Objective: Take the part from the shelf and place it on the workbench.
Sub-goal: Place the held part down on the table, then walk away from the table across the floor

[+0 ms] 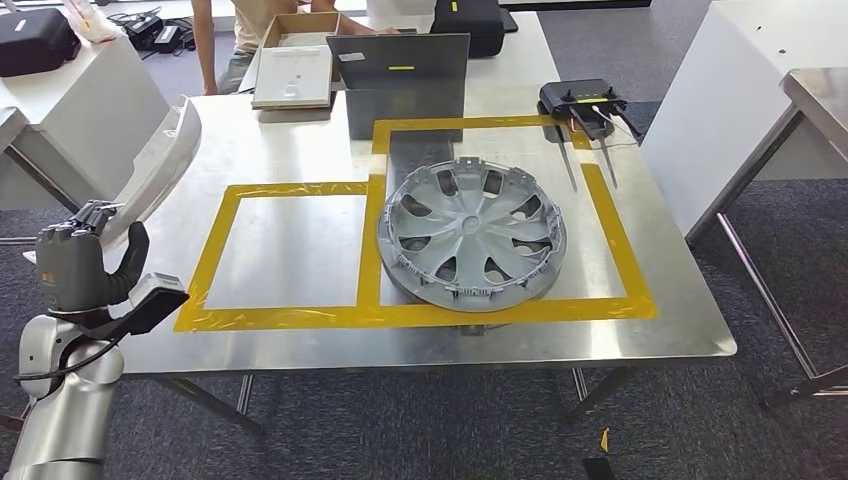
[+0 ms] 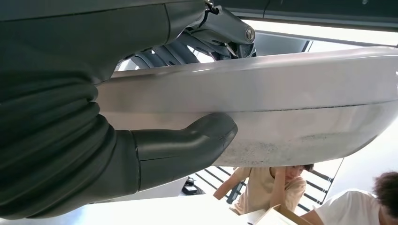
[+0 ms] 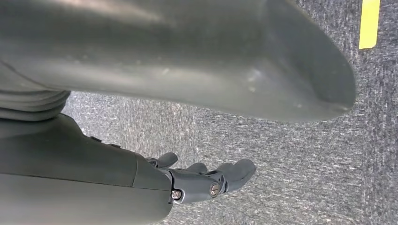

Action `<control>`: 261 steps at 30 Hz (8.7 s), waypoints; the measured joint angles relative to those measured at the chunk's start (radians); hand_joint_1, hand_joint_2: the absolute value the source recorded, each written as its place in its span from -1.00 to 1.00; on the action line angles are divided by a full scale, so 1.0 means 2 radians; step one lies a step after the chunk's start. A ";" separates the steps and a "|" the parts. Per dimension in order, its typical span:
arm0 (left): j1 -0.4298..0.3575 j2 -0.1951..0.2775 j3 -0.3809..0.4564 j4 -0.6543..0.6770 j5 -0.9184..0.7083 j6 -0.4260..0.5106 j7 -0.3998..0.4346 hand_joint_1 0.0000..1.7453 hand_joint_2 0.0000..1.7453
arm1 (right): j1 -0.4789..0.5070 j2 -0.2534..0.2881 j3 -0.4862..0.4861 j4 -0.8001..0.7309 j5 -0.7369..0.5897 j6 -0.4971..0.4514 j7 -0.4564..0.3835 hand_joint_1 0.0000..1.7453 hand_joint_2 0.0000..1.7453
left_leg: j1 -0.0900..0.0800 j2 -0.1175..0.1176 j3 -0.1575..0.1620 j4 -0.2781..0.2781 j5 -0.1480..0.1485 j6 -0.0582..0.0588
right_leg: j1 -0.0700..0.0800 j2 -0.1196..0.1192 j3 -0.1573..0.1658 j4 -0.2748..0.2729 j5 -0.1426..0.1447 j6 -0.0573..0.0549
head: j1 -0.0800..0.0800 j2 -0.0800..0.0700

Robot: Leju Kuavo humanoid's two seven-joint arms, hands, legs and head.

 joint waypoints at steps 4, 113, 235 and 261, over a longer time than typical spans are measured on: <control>-0.033 0.011 0.002 0.049 0.006 -0.019 -0.001 1.00 1.00 | 0.000 0.000 0.000 0.000 0.005 0.005 0.007 -1.00 -1.00 | 0.000 0.000 -0.001 0.000 0.000 -0.001 | 0.000 0.000 0.000 0.000 0.000 0.000 | 0.000 0.000; -0.117 -0.093 -0.076 0.349 -0.029 0.029 -0.022 -1.00 -1.00 | -0.002 0.012 0.012 0.001 0.032 0.026 0.004 -1.00 -1.00 | 0.006 0.010 -0.022 0.008 0.018 -0.008 | -0.006 -0.009 0.011 0.005 -0.009 0.009 | 0.002 0.000; -0.072 -0.072 -0.096 0.337 0.026 -0.043 0.082 -1.00 1.00 | 0.021 0.000 -0.001 0.001 -0.108 0.020 0.000 -1.00 1.00 | -0.002 0.052 0.028 0.002 -0.031 0.009 | 0.005 -0.020 -0.014 -0.006 0.027 0.005 | 0.002 0.000; 0.154 -0.070 -0.075 0.335 0.246 -0.190 0.217 -1.00 -1.00 | 0.073 -0.048 0.265 -0.047 -0.338 0.050 0.047 -1.00 -1.00 | -0.002 0.052 0.027 -0.005 -0.025 0.004 | 0.004 -0.020 -0.015 -0.007 0.030 0.000 | 0.001 0.000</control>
